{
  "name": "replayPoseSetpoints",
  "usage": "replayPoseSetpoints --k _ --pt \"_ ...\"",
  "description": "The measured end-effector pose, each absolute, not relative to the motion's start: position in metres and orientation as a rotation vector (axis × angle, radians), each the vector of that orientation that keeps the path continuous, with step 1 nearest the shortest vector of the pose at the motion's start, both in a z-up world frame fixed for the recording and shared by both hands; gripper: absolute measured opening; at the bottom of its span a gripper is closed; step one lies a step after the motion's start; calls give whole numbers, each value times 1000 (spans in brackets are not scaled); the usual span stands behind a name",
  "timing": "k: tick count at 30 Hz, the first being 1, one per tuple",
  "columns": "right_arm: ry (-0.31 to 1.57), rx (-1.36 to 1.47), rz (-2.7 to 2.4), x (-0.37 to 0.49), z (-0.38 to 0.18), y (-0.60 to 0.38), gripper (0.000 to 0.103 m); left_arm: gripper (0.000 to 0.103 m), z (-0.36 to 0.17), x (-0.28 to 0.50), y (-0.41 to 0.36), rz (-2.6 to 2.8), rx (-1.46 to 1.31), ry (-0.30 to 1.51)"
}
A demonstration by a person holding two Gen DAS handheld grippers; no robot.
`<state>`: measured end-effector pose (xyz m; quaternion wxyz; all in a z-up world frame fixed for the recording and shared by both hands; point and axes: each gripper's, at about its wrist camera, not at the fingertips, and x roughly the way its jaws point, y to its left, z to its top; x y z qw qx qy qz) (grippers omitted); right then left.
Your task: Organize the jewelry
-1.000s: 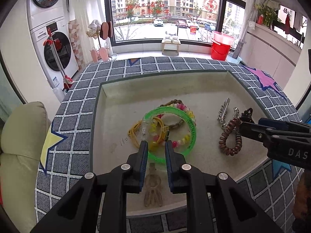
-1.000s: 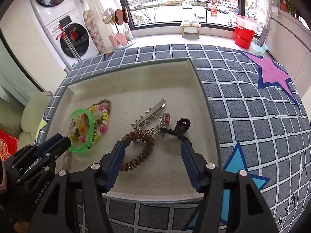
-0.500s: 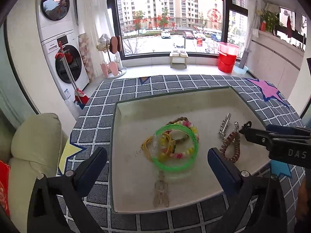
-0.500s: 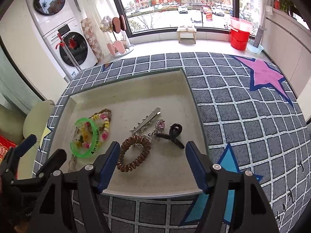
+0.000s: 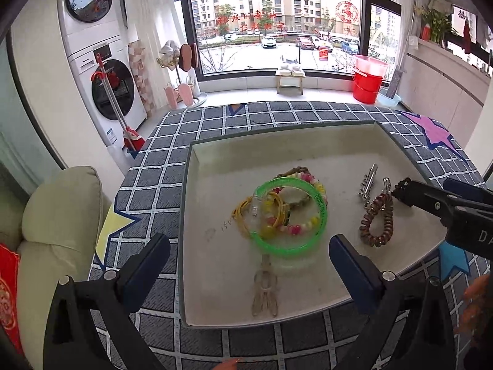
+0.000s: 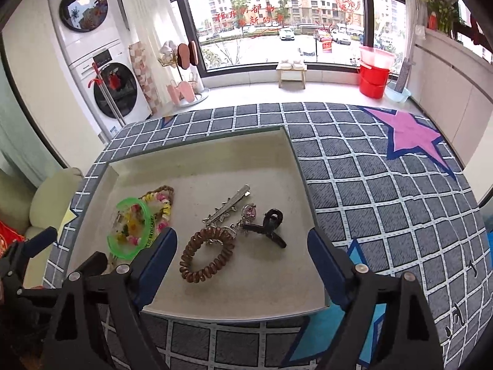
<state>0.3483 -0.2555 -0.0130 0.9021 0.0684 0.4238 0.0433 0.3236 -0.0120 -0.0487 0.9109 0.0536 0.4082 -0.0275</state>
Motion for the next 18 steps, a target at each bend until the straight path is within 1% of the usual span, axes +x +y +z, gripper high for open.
replayPoseSetpoints --k 18 --pt "821 104 99 323 -12 -255 89 103 -50 296 -9 -44 126 820"
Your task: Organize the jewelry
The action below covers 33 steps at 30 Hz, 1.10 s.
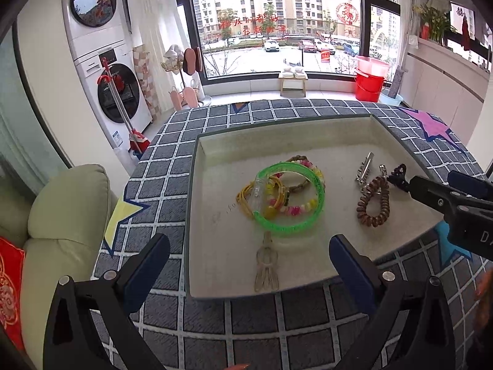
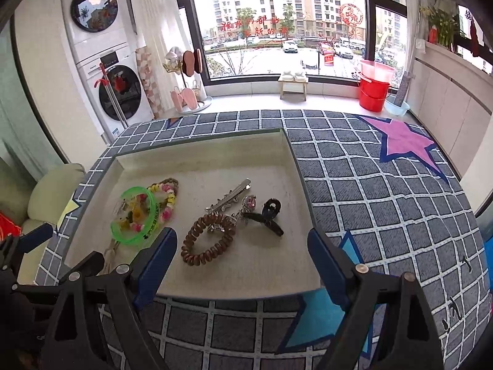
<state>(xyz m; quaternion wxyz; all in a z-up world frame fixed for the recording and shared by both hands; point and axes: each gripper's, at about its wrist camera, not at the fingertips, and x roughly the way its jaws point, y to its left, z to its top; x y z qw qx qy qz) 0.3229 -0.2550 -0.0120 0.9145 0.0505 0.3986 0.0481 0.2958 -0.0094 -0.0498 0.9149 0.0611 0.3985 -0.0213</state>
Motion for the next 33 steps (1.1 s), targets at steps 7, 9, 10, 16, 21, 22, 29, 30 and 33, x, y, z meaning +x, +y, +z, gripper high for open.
replayPoseSetpoints --k 7,9,10,16,21,22,29,30,33 --pt "840 86 93 309 -19 -255 89 103 -51 276 -6 -51 114 817" --pt "834 82 91 302 -20 -255 89 103 -51 269 -4 -46 114 813" --pt "833 84 93 300 -20 -256 89 103 -51 265 -4 -43 110 811" --pt "832 112 97 281 -21 -257 89 103 -53 247 2 -39 66 820" --pt "806 107 96 263 -17 -255 89 103 -52 233 3 -22 67 796" --pt "801 106 96 260 -17 -254 89 103 -52 230 3 -18 66 789" --pt "747 87 84 234 -11 -249 89 103 -48 207 2 3 50 743" --pt "739 88 84 229 -9 -248 89 103 -48 204 2 3 48 742" --pt "725 90 87 221 -5 -246 89 103 -48 199 3 8 44 741"
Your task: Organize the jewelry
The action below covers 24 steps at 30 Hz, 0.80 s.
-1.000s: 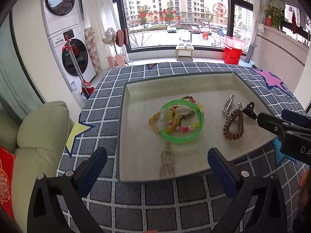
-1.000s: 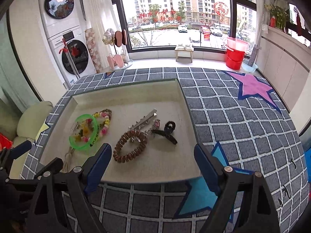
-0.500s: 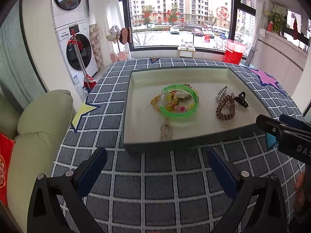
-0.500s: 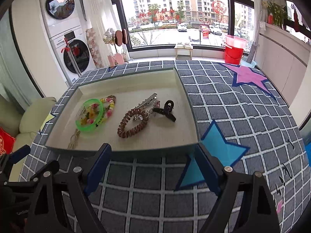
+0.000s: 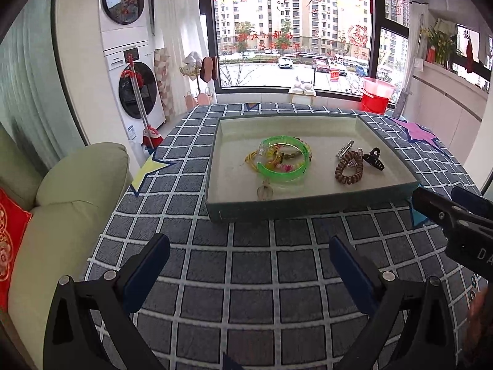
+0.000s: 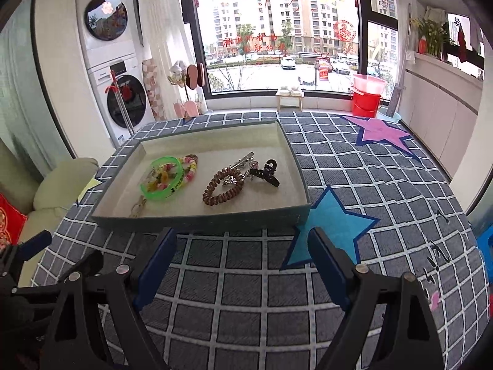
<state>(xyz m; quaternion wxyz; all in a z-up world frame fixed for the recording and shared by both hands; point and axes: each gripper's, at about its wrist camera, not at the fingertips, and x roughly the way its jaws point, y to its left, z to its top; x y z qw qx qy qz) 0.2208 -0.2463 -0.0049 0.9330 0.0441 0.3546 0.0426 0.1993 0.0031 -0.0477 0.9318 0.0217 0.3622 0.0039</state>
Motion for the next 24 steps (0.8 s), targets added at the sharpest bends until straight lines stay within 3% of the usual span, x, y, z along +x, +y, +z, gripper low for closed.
replayPoseSetpoints --k 24 --pt "703 60 86 197 -3 -239 89 103 -46 182 7 34 20 737"
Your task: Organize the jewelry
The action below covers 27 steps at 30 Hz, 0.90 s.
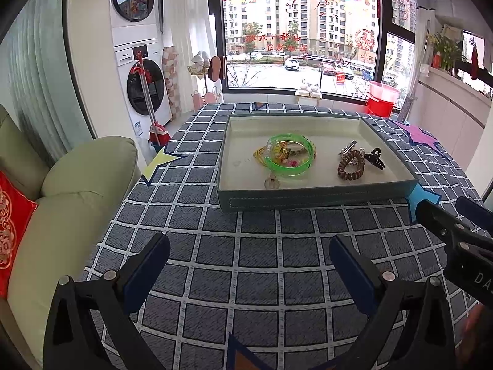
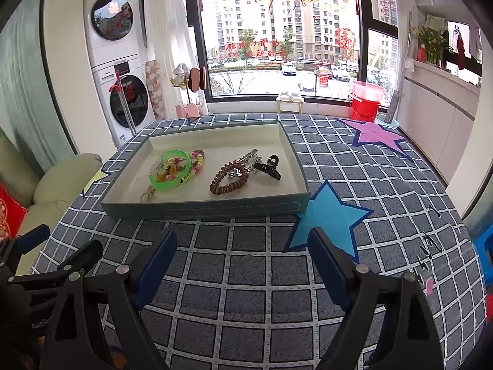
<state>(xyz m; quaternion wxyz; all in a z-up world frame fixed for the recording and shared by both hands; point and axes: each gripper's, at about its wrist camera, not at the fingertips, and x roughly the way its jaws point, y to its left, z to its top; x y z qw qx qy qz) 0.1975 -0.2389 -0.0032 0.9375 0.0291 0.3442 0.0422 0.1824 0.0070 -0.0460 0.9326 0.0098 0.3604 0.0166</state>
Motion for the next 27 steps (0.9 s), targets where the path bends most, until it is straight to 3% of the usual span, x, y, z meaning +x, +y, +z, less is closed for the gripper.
replayPoseSetpoints --k 27 --pt "700 57 96 197 0 -234 89 103 -45 182 7 32 17 741"
